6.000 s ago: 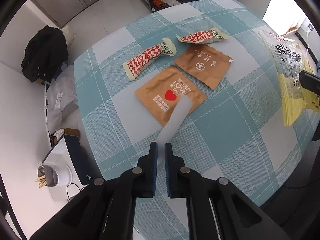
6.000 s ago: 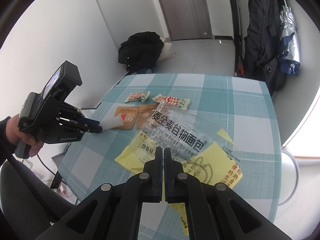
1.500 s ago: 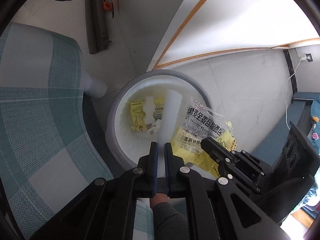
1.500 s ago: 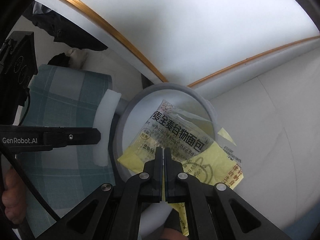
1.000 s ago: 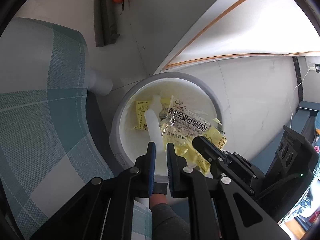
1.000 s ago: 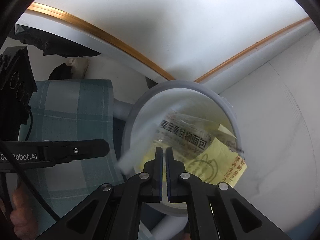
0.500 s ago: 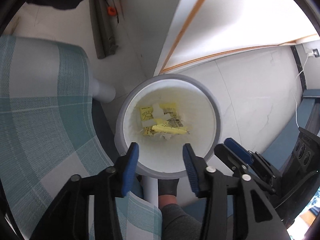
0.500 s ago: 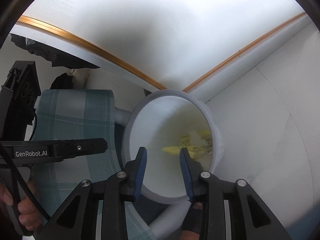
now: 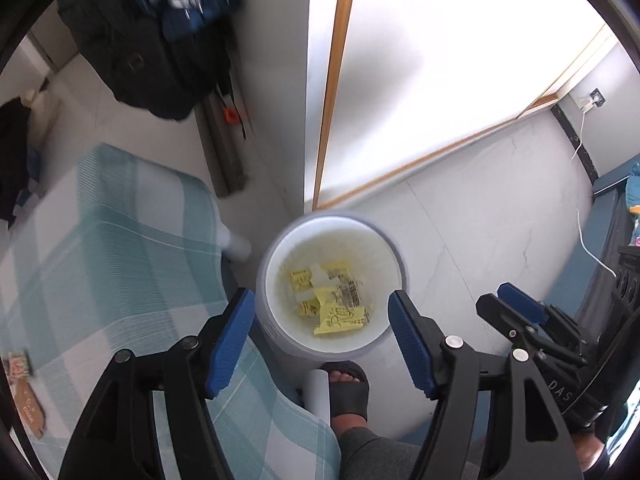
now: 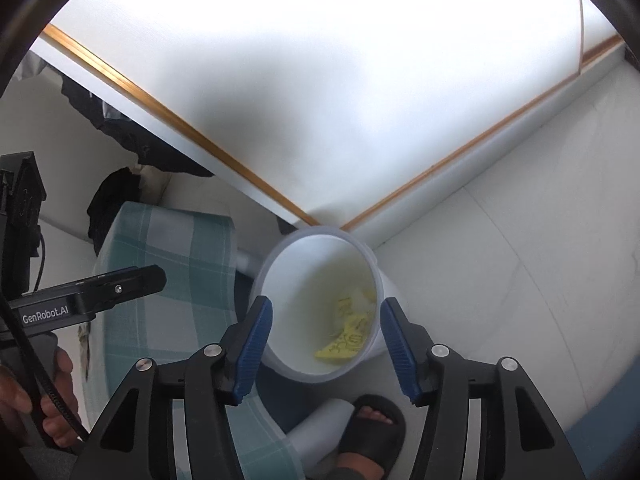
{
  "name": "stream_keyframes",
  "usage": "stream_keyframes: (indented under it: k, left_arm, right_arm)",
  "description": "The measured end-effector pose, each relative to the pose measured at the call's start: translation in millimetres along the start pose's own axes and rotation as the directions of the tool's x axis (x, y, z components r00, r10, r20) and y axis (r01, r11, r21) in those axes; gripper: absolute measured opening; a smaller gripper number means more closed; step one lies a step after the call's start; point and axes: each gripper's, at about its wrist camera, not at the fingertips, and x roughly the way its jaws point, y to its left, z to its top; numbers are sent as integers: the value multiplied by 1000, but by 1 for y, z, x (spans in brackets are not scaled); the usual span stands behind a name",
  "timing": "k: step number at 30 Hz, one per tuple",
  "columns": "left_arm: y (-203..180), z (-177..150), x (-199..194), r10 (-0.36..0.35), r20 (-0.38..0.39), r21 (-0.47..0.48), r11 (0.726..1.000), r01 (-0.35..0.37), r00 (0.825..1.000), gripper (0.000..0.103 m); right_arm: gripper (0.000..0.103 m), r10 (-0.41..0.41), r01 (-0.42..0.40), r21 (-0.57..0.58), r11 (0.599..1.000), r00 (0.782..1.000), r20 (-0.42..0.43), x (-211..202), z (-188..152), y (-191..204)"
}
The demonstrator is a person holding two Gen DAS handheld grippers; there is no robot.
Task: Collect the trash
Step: 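Move both tools back over the table toward the snack wrappers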
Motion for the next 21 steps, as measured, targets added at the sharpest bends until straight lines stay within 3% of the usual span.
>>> stream_keyframes:
  k: [4, 7, 13, 18, 21]
  left_arm:
    - [3, -7, -42, 12, 118, -6, 1000, -11, 993, 68]
    - [15, -16, -70, 26, 200, -33, 999, -20, 979, 81]
    - [45, -35, -118, 69, 319, -86, 995, -44, 945, 82]
    - [70, -60, -150, 105, 420, -107, 992, -66, 902, 83]
    - [88, -73, -164, 118, 452, -136, 989, -62, 884, 83]
  right_arm:
    - [57, -17, 19, -43, 999, 998, 68, -33, 7, 18]
    - [63, -37, 49, -92, 995, 992, 122, -58, 11, 36]
    - [71, -30, 69, -168, 983, 974, 223, -102, 11, 76]
    - [79, -8, 76, -214, 974, 953, 302, -131, 5, 113]
    - [79, 4, 85, -260, 962, 945, 326, -142, 4, 136]
